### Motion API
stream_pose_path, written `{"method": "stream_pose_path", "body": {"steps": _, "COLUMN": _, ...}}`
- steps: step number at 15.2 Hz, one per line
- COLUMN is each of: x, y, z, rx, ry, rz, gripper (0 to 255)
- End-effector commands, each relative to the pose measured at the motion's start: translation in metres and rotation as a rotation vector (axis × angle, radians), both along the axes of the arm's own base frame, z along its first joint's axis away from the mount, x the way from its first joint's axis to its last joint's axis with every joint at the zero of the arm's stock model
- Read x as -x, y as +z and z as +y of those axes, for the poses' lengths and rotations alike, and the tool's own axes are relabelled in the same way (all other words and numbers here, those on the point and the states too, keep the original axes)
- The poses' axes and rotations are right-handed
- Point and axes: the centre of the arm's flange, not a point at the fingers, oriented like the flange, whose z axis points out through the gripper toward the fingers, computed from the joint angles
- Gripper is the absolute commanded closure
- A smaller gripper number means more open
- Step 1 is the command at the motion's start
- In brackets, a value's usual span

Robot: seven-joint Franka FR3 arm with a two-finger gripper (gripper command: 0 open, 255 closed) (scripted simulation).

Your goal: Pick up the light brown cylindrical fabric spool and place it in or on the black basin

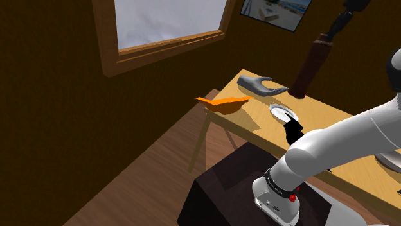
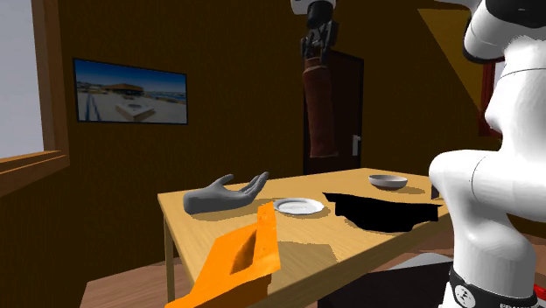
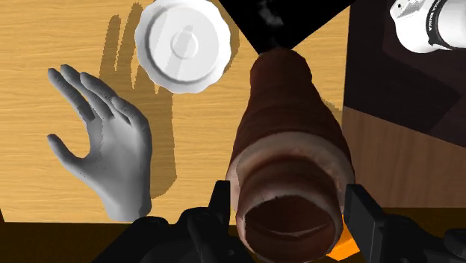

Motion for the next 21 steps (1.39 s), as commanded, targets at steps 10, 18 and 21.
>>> {"method": "stream_pose_path", "body": {"steps": 10, "x": 0.133, "y": 0.052, "z": 0.014, "rx": 0.000, "ry": 0.000, "rz": 0.000, "gripper": 255}}
{"method": "stream_pose_path", "body": {"steps": 18, "x": 0.198, "y": 0.062, "z": 0.022, "rx": 0.000, "ry": 0.000, "rz": 0.000, "gripper": 255}}
{"method": "stream_pose_path", "body": {"steps": 21, "x": 0.198, "y": 0.046, "z": 0.022, "rx": 0.000, "ry": 0.000, "rz": 0.000, "gripper": 255}}
